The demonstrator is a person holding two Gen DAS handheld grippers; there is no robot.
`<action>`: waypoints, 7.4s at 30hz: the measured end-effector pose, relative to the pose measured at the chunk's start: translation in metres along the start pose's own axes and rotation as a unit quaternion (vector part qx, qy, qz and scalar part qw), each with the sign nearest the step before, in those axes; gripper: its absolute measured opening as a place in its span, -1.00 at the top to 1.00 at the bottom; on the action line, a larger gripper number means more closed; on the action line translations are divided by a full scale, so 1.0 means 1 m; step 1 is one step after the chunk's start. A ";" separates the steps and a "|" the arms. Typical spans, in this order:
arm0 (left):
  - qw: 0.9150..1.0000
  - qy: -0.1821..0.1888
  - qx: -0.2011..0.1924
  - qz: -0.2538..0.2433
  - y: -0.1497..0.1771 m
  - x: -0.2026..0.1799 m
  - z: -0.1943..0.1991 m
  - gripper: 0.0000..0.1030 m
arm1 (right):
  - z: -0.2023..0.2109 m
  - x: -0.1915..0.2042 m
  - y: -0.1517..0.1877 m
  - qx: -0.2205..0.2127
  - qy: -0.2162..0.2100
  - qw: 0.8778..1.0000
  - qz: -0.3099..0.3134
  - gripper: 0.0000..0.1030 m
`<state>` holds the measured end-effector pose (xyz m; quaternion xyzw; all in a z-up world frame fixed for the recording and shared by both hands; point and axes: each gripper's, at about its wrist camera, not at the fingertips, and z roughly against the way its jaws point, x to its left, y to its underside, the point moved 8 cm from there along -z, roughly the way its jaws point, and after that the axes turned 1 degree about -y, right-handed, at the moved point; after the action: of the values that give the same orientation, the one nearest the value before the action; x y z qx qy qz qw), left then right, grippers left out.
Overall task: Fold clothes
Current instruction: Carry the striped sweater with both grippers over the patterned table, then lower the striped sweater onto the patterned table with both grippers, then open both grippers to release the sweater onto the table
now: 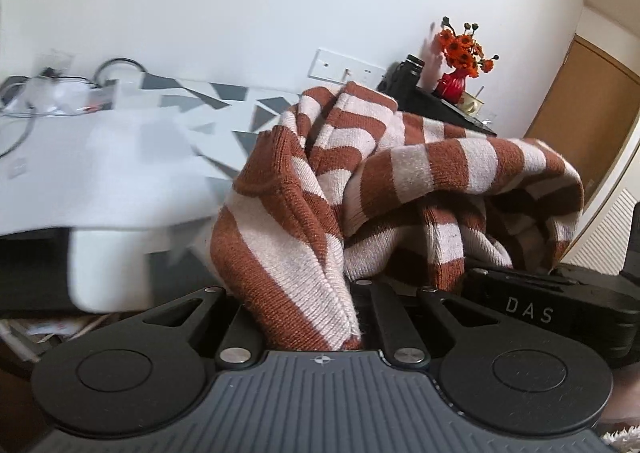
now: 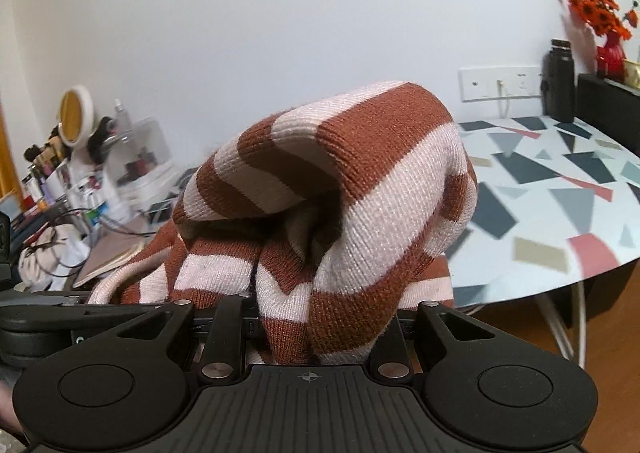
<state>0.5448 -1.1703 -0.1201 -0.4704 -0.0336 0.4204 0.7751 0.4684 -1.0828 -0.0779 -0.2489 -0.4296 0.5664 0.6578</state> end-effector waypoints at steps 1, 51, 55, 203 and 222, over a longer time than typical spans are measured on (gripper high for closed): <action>1.000 0.003 -0.001 -0.002 -0.004 -0.006 -0.009 0.80 | 0.001 -0.013 -0.003 -0.001 0.002 1.000 -0.001 0.60; 0.976 -0.143 0.126 0.102 -0.117 -0.095 -0.383 0.78 | -0.248 -0.394 -0.151 0.154 -0.051 0.987 -0.015 0.53; 0.973 -0.166 0.130 0.097 -0.116 -0.105 -0.394 0.75 | -0.244 -0.409 -0.144 0.159 -0.063 0.985 0.001 0.44; 0.965 -0.219 0.143 0.033 -0.082 -0.027 -0.345 -0.99 | -0.261 -0.399 -0.116 0.191 0.166 0.959 0.126 -0.99; 0.965 -0.228 0.128 0.020 -0.081 -0.030 -0.348 -1.00 | -0.271 -0.406 -0.108 0.207 0.132 0.964 0.106 -0.99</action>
<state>0.7317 -1.4513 -0.2420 -0.2594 -0.1460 0.5327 0.7922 0.7597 -1.4539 -0.2427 -0.2238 -0.1832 0.6715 0.6822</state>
